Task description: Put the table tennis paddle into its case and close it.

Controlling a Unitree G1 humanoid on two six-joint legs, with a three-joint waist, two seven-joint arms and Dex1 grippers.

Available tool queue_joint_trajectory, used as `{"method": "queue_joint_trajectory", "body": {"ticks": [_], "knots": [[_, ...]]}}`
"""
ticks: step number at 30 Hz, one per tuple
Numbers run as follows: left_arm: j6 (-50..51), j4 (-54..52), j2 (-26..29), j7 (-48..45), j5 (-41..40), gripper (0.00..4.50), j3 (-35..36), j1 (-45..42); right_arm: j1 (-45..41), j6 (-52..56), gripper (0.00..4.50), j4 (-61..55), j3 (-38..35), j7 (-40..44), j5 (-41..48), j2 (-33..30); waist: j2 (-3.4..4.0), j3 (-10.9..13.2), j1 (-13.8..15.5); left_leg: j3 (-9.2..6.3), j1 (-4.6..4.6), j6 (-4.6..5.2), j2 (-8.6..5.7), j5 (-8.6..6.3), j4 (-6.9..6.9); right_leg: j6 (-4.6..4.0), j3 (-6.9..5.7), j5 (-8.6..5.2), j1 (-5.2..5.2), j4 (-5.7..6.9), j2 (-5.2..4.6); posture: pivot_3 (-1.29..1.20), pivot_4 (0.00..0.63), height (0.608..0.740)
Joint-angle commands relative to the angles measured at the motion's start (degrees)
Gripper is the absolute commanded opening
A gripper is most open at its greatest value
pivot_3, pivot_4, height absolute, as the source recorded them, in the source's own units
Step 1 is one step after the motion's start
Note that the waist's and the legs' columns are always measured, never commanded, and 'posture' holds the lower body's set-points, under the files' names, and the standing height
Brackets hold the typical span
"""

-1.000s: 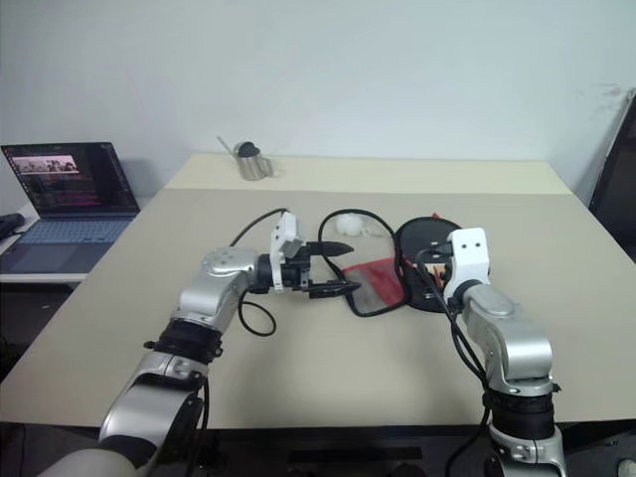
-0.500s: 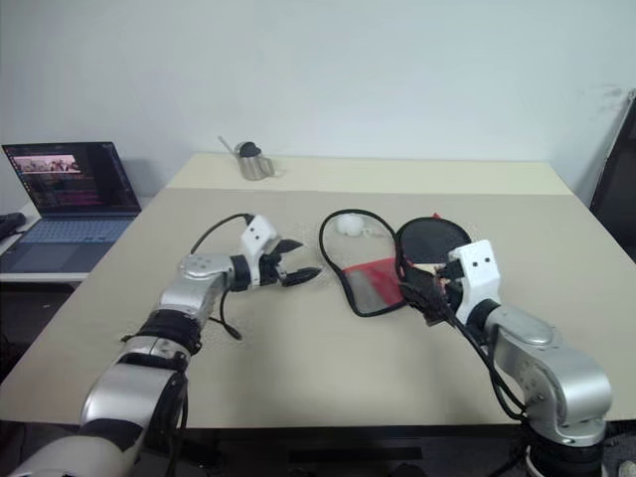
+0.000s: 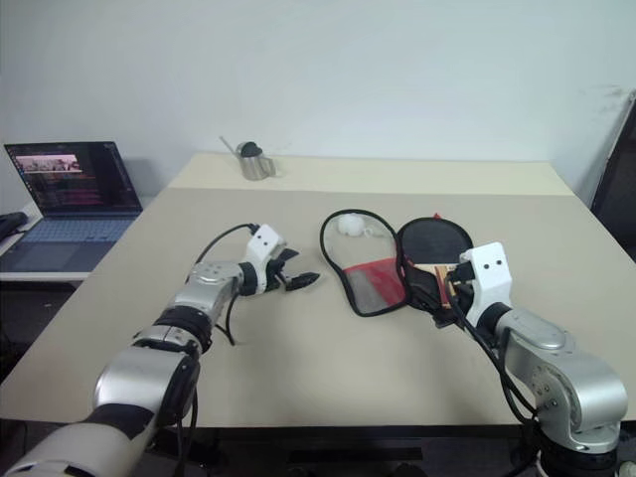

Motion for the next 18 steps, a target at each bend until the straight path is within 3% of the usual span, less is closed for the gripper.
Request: {"method": "queue_joint_trajectory", "body": {"ticks": [1, 18], "knots": [[-1.4, 1.1, -1.4, 2.7, 1.0, 4.50, 0.8, -2.6, 0.3, -1.4, 4.46, -2.3, -1.9, -0.4, 1.0, -0.7, 0.00, 0.0, 0.0, 0.00, 0.00, 0.00, 0.00, 0.00, 0.01, 0.00, 0.00, 0.00, 0.00, 0.00, 0.00, 0.00, 0.150, 0.740], [0.0, 4.6, -11.4, 9.3, 1.4, 4.50, 3.1, -5.1, 3.5, -2.5, 4.46, -5.0, -5.7, -0.9, 3.3, -1.4, -0.02, 0.0, 0.0, 0.00, 0.00, 0.00, -0.02, 0.00, 0.04, 0.04, 0.01, 0.01, 0.03, 0.00, 0.00, 0.00, 0.150, 0.740]]}}
